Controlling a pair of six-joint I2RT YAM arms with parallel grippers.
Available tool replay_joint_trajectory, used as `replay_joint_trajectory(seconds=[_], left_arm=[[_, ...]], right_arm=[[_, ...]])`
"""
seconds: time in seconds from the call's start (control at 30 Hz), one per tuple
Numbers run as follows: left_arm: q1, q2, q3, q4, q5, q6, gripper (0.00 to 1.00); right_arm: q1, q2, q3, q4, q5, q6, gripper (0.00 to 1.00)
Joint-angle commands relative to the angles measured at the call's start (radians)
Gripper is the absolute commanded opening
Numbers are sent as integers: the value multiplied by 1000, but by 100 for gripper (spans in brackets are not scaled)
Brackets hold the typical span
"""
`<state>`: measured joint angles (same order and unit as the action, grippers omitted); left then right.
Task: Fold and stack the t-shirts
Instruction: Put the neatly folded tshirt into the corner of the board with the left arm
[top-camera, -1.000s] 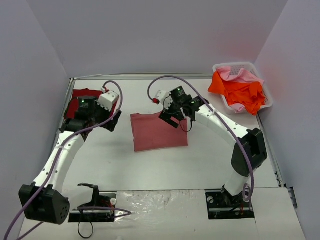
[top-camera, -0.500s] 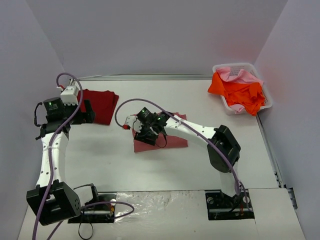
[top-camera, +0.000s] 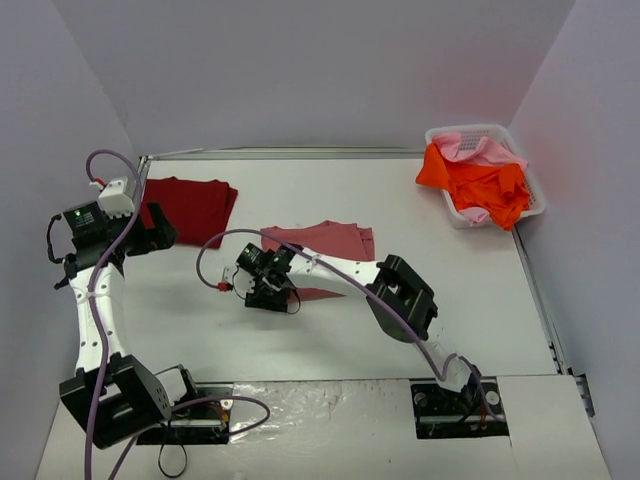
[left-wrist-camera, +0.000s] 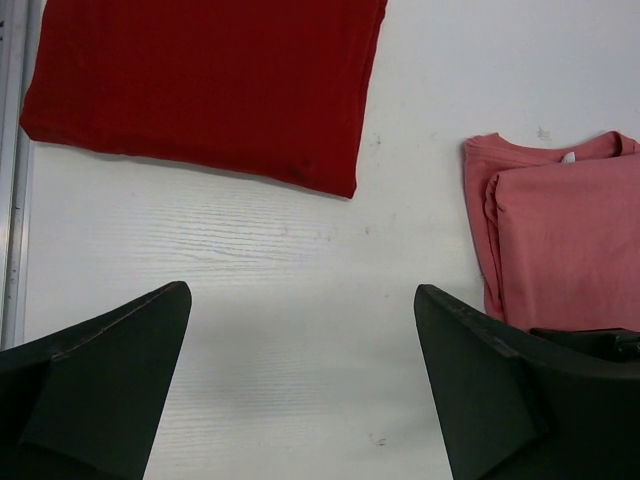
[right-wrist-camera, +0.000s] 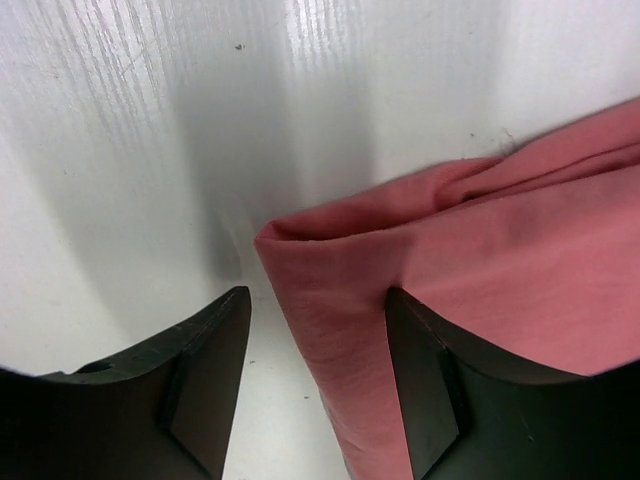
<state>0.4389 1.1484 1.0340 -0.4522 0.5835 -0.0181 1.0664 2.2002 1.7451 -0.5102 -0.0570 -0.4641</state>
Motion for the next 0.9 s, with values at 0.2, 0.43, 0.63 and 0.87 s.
replay_joint_trajectory(seconds=[0.2, 0.43, 0.63, 0.87], left_arm=[[3, -3, 11, 7, 53, -20, 94], [3, 8, -3, 13, 104, -34, 94], [1, 10, -31, 49, 185, -82, 94], [-18, 40, -64, 89, 242, -134, 94]], right_arm=[[7, 36, 10, -70, 37, -5, 44], [-19, 59, -35, -68, 54, -19, 0], [-101, 55, -70, -64, 54, -36, 0], [-201, 52, -85, -57, 52, -62, 0]])
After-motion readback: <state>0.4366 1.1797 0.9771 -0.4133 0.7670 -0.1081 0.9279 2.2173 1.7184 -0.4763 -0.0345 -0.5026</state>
